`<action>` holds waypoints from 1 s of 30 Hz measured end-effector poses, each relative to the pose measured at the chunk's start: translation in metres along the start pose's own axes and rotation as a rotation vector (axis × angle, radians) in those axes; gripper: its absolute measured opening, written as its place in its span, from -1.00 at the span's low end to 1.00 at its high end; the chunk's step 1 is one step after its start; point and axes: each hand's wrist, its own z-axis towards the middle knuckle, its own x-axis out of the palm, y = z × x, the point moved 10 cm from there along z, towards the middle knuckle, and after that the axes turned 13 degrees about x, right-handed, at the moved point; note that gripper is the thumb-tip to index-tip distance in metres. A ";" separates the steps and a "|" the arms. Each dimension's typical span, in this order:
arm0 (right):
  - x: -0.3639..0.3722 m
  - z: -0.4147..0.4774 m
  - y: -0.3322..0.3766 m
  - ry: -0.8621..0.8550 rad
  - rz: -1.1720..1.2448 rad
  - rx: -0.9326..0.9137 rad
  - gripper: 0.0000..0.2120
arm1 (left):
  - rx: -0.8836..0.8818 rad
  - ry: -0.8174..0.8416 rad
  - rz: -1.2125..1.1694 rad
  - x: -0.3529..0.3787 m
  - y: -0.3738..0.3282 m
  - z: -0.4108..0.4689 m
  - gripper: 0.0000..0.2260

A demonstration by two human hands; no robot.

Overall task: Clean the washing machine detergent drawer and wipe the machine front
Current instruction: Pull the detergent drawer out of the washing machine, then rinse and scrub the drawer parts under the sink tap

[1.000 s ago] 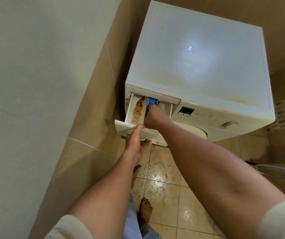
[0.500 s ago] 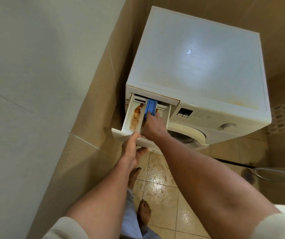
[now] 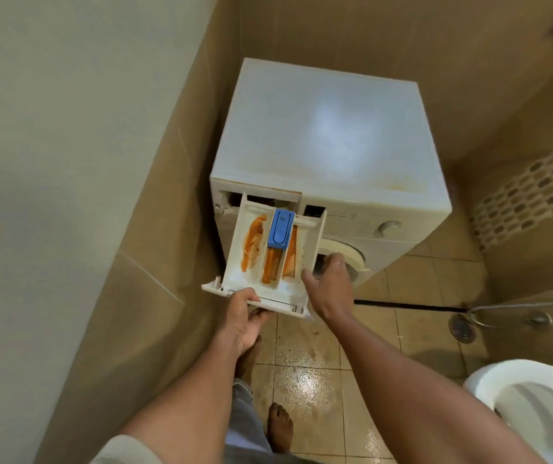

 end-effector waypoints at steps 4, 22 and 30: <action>-0.015 -0.003 -0.041 0.304 0.098 0.155 -0.57 | 0.000 0.111 0.068 0.044 0.008 -0.023 -0.54; -0.210 -0.032 -0.221 -0.171 0.289 0.652 -0.76 | 0.041 0.745 1.126 0.218 0.098 -0.065 -0.50; -0.259 -0.122 -0.314 -0.380 0.441 0.895 -0.72 | -0.025 1.281 1.663 0.320 0.197 -0.119 -0.65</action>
